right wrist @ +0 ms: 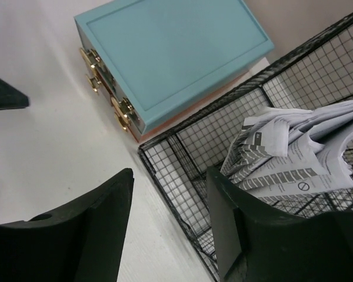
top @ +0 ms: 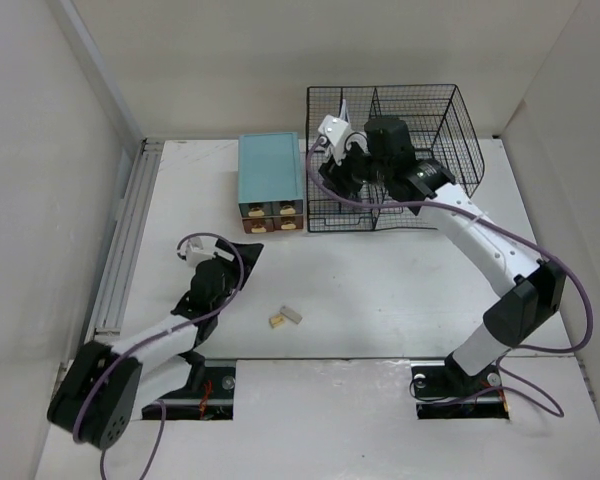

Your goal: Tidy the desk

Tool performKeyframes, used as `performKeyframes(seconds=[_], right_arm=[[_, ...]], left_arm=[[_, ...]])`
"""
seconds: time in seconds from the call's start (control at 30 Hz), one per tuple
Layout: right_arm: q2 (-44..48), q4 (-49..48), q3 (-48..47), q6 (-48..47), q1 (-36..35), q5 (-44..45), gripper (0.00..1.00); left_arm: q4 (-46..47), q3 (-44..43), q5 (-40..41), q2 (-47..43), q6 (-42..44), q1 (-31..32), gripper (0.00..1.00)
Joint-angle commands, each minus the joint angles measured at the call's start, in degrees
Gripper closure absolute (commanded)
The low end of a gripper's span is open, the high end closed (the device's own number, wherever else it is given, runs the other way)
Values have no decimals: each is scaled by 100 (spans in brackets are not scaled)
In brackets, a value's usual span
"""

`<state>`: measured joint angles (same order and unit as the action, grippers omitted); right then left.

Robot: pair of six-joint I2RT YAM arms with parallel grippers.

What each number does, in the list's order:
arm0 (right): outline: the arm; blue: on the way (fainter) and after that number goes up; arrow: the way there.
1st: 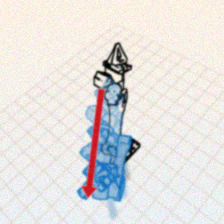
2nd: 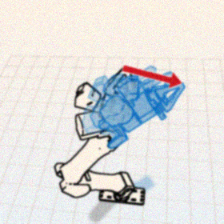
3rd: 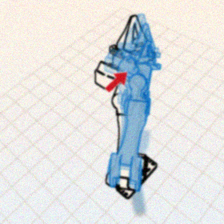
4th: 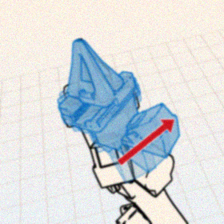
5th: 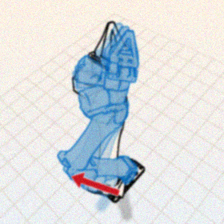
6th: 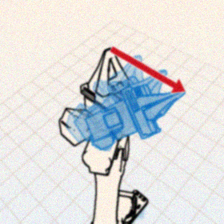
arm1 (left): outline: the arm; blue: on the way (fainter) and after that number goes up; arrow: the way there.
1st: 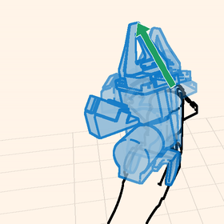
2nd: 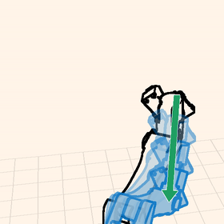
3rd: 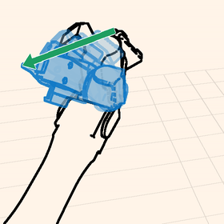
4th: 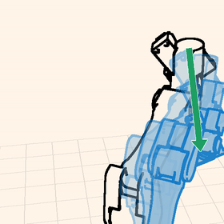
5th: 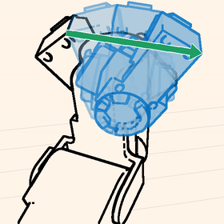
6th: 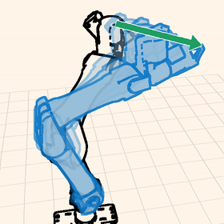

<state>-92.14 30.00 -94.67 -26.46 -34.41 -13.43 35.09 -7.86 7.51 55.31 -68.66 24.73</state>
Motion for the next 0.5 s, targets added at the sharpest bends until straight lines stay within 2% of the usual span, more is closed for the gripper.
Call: performKeyframes(seconds=[0.0, 0.17, 0.2, 0.33, 0.47], right_arm=[[117, -82, -201, 298, 154, -950, 42], [179, -135, -201, 492, 444, -1407, 43], [240, -135, -148, 492, 523, -1460, 43], [354, -258, -7, 545, 646, -1672, 43], [460, -371, 212, 545, 760, -1882, 43]], left_arm=[[2105, -102, -65, 784, -296, 32, 29], [3011, -444, -250, 2262, -577, 85, 28], [3421, -445, -319, 2796, -639, 85, 29], [4547, -664, -373, 3975, -894, 137, 33], [5103, -936, -268, 4742, -1087, 268, 36]])
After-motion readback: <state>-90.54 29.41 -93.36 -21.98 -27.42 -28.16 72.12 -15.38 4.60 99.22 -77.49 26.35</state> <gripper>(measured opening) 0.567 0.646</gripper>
